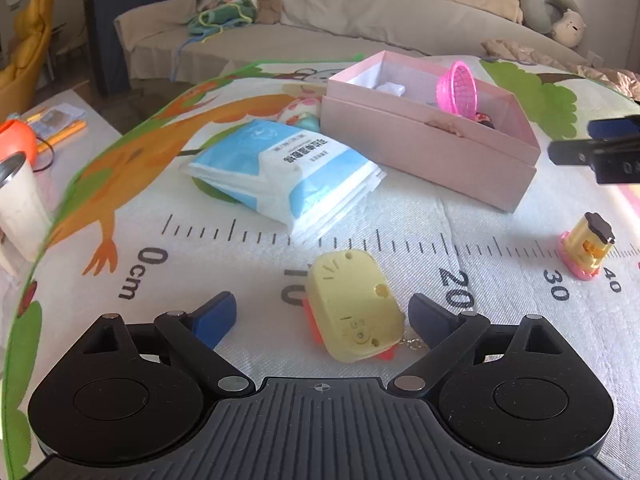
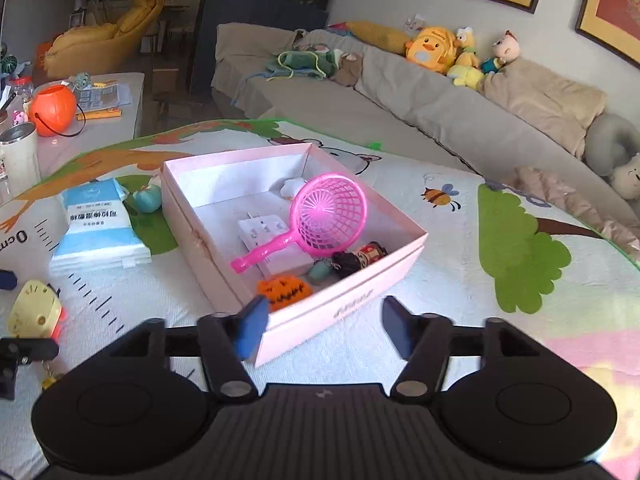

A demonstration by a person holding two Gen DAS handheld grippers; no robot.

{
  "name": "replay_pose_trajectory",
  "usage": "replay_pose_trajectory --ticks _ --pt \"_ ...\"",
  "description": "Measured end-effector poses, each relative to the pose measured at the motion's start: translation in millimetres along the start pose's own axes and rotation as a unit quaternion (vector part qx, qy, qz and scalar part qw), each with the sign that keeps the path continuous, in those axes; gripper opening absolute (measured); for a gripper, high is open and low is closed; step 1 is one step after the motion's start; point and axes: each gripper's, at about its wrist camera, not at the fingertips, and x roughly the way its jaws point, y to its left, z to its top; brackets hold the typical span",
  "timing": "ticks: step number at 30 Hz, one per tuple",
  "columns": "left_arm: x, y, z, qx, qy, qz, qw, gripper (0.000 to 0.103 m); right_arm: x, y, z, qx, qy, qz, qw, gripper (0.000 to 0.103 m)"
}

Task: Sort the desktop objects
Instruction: 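Carry the pudding cup and yellow chick toy over the pink box with both tools, then open both tools to drop the pudding cup and chick toy into the box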

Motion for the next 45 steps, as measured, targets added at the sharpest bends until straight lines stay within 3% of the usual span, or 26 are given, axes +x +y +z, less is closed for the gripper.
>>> replay_pose_trajectory --ticks 2,4,8,10,11,14,17,26,29,32,36,40,42,45 --pt "2 -4 2 0.003 -0.001 -0.003 1.0000 0.096 -11 -6 -12 0.020 0.004 -0.010 1.000 0.079" --pt "5 -8 3 0.007 0.002 -0.001 1.0000 0.095 -13 -9 -24 0.026 0.029 0.010 0.999 0.079" --pt "4 -12 6 0.016 0.001 0.008 0.9998 0.072 -1 -2 -51 0.032 0.082 0.028 0.996 0.078" --pt "0 -10 7 0.012 0.007 0.000 0.9999 0.065 7 1 -56 0.038 0.096 0.033 0.994 0.054" --pt "-2 -9 6 0.013 0.010 -0.001 0.9999 0.059 12 2 -57 0.044 0.106 0.036 0.993 0.049" --pt "-13 -8 2 0.025 0.008 0.005 0.9997 0.057 8 4 -55 0.058 0.104 0.043 0.992 0.043" --pt "-30 -7 -2 0.038 0.001 0.002 0.9993 0.055 -10 17 -51 0.046 0.101 0.070 0.991 0.043" --pt "-78 -9 6 0.060 -0.025 -0.041 0.9970 0.055 -91 59 -24 -0.007 0.059 0.142 0.988 0.043" --pt "-93 -13 30 0.071 -0.056 -0.055 0.9944 0.055 -107 56 -3 -0.012 0.038 0.137 0.990 0.043" --pt "-103 -19 67 0.079 -0.095 -0.071 0.9898 0.055 -111 38 26 -0.004 0.002 0.104 0.995 0.043" --pt "-101 -33 129 0.088 -0.153 -0.073 0.9816 0.055 -96 3 64 0.029 -0.035 0.060 0.997 0.043" --pt "-74 -46 188 0.077 -0.149 -0.104 0.9804 0.058 -60 -25 89 0.068 -0.046 0.047 0.996 0.043" --pt "-57 -46 203 0.068 -0.141 -0.101 0.9825 0.083 -33 -33 95 0.083 -0.030 0.062 0.994 0.044" --pt "-40 -30 199 0.057 -0.132 -0.081 0.9863 0.089 -3 -34 95 0.098 -0.007 0.060 0.993 0.044"
